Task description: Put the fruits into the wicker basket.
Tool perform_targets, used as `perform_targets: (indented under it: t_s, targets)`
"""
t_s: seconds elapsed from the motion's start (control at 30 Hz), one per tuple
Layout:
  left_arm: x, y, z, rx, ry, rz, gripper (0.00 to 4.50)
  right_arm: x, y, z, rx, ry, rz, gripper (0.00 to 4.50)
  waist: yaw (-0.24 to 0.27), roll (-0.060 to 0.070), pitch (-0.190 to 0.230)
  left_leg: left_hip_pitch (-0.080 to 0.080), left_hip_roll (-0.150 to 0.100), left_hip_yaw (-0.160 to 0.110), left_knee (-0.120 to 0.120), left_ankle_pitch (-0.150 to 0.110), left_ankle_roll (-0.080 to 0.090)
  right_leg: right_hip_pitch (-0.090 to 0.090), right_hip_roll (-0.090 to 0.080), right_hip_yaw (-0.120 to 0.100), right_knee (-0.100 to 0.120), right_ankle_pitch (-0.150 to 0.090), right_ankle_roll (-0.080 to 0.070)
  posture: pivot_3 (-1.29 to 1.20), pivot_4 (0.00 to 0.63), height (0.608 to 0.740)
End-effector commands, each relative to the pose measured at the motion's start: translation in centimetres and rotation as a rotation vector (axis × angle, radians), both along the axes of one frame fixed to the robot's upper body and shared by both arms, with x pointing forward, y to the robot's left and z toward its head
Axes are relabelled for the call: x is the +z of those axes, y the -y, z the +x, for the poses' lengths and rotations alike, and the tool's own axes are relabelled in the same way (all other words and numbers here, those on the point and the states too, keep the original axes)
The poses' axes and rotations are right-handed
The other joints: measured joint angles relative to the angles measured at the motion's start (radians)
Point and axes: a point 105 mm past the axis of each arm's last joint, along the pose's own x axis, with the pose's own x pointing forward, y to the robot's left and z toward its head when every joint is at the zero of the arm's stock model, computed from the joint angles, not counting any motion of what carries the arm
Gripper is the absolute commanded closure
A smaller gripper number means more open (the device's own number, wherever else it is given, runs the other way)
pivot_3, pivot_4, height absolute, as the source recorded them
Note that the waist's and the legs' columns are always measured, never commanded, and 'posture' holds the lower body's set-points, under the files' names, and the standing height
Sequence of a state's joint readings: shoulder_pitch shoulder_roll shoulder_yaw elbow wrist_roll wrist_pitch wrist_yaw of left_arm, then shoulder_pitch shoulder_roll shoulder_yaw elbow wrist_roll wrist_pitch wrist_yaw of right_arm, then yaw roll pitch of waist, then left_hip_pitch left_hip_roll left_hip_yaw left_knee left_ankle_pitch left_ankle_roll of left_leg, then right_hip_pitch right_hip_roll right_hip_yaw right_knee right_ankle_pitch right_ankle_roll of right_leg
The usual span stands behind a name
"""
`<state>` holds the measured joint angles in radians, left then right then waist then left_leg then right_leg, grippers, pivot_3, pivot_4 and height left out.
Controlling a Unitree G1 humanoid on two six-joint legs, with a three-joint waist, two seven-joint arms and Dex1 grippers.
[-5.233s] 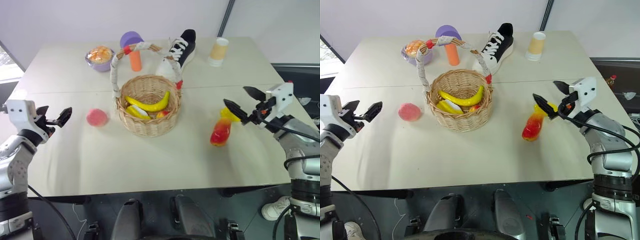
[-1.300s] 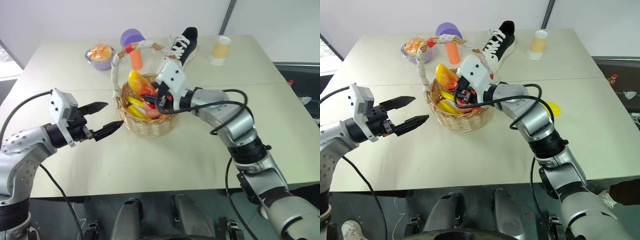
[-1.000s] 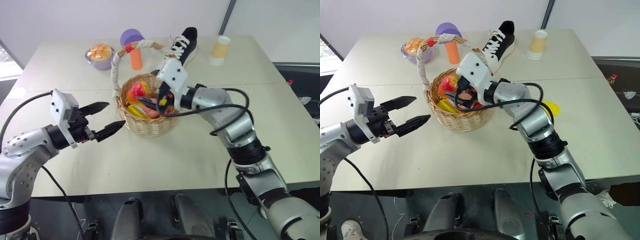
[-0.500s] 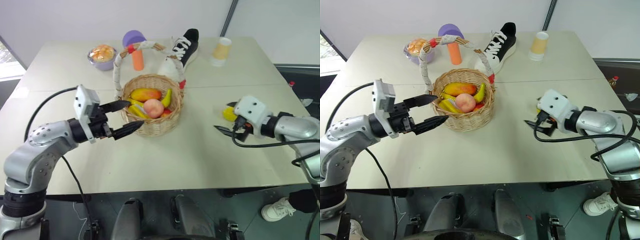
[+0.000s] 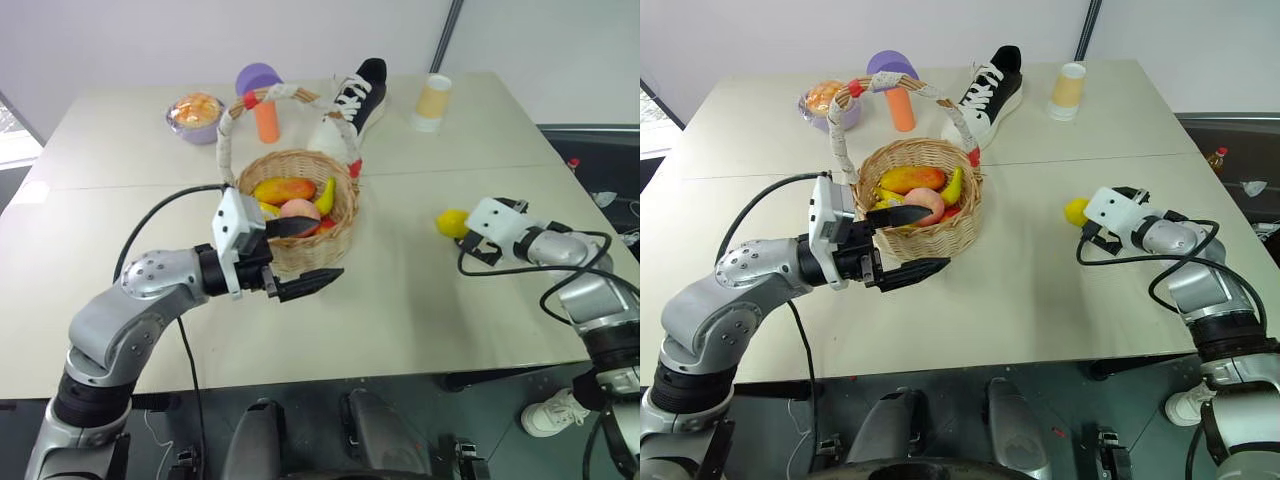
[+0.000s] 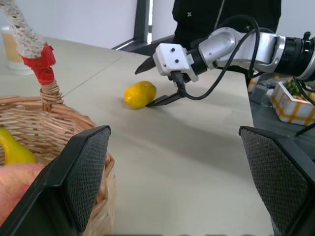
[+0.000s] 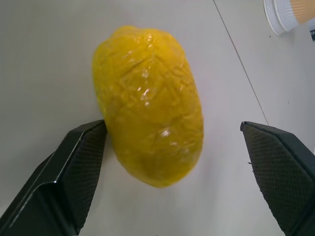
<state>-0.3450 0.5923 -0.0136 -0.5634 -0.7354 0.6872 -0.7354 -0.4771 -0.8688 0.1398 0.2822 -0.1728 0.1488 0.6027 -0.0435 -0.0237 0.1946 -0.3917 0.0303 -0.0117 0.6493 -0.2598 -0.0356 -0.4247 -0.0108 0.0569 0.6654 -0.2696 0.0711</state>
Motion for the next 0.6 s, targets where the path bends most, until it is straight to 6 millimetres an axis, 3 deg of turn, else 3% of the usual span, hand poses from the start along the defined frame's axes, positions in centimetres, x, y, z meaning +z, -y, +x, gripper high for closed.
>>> perform_targets:
  t_s: [0.03,0.13,0.27,0.33,0.47,0.6]
  targets:
    - [0.6,-0.3,-0.5,0.001,0.042,-0.001,0.0,0.3,-0.4,0.1,0.016,0.016,0.013,1.32,-0.001,0.0,0.0,0.0,0.0,0.0,0.0,0.0,0.0,0.0,0.0,0.0,0.0,0.0,0.0,0.0,0.15,0.74]
    - [0.5,-0.8,-0.3,0.019,0.037,0.004,0.0,1.3,-1.0,0.0,0.049,0.065,0.018,2.79,0.0,0.0,0.0,0.0,0.0,0.0,0.0,0.0,0.0,0.0,0.0,0.0,0.0,0.0,0.0,0.0,0.15,0.74]
    - [0.0,-3.0,0.6,0.103,0.023,0.023,0.0,3.5,-2.7,-0.8,0.142,0.132,-0.008,2.79,-0.001,0.001,0.0,0.0,0.0,0.0,0.0,0.0,0.0,0.0,0.0,0.0,0.0,0.0,0.0,0.0,0.15,0.74]
    - [0.1,-4.9,1.2,0.171,0.018,0.017,0.0,5.4,-4.6,-1.6,0.221,0.171,0.032,2.79,-0.002,0.001,0.0,0.0,0.0,0.0,-0.001,0.0,0.0,0.0,0.0,0.0,0.0,0.0,0.0,0.0,0.15,0.74]
    - [0.4,-9.3,1.8,0.299,0.013,0.001,0.0,9.1,-12.1,-5.4,0.535,0.14,0.262,2.79,-0.003,0.001,0.0,0.0,0.001,0.0,-0.001,0.0,0.0,0.0,0.001,0.0,0.0,0.0,0.0,0.0,0.15,0.74]
    - [0.6,-11.0,1.8,0.342,0.022,0.016,0.0,10.5,-17.7,-7.3,0.724,0.108,0.378,2.79,0.002,0.001,0.0,0.0,0.002,-0.002,-0.001,0.0,0.0,0.0,0.0,-0.002,0.0,0.0,0.0,0.0,0.15,0.74]
